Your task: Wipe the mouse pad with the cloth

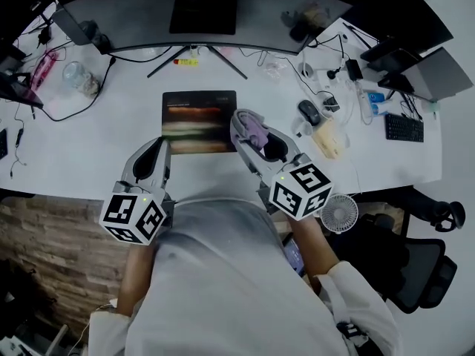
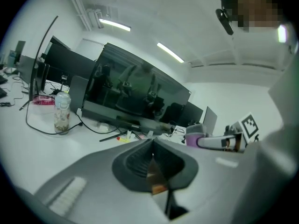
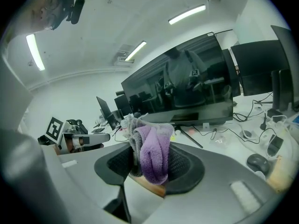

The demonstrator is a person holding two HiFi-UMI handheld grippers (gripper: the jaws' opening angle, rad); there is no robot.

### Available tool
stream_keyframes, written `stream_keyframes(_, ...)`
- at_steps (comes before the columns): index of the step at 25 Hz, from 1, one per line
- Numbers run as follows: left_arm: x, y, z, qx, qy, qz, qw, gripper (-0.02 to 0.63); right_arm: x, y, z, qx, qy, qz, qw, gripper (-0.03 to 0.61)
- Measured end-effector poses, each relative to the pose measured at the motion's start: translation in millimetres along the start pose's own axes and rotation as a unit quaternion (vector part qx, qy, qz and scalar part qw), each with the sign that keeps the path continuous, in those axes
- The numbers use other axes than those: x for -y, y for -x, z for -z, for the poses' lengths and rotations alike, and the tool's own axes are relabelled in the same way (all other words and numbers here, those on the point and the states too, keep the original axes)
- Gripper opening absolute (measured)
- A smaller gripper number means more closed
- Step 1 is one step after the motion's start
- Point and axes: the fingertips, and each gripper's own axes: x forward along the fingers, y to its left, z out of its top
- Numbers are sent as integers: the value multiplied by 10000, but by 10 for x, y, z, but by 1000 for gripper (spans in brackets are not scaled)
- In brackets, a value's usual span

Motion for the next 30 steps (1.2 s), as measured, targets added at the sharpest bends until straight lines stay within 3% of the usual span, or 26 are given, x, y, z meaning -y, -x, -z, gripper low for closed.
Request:
stream_keyframes(8, 102, 17, -97, 160, -42, 37, 9999, 0, -68, 74, -101, 55, 55, -234, 9997, 180)
stream_keyframes(16, 89, 11, -75, 145, -2, 39, 9999, 0, -62, 98, -158, 116, 117, -190, 9997, 181)
stream_keyframes(20, 93, -8, -72, 103, 16, 46, 9999, 0, -57, 85, -140, 102, -249, -329, 9991, 181)
stream_keyframes(30, 150, -26, 7, -53, -51, 82, 9999, 0, -126, 84, -96, 95, -506, -600, 9969, 181)
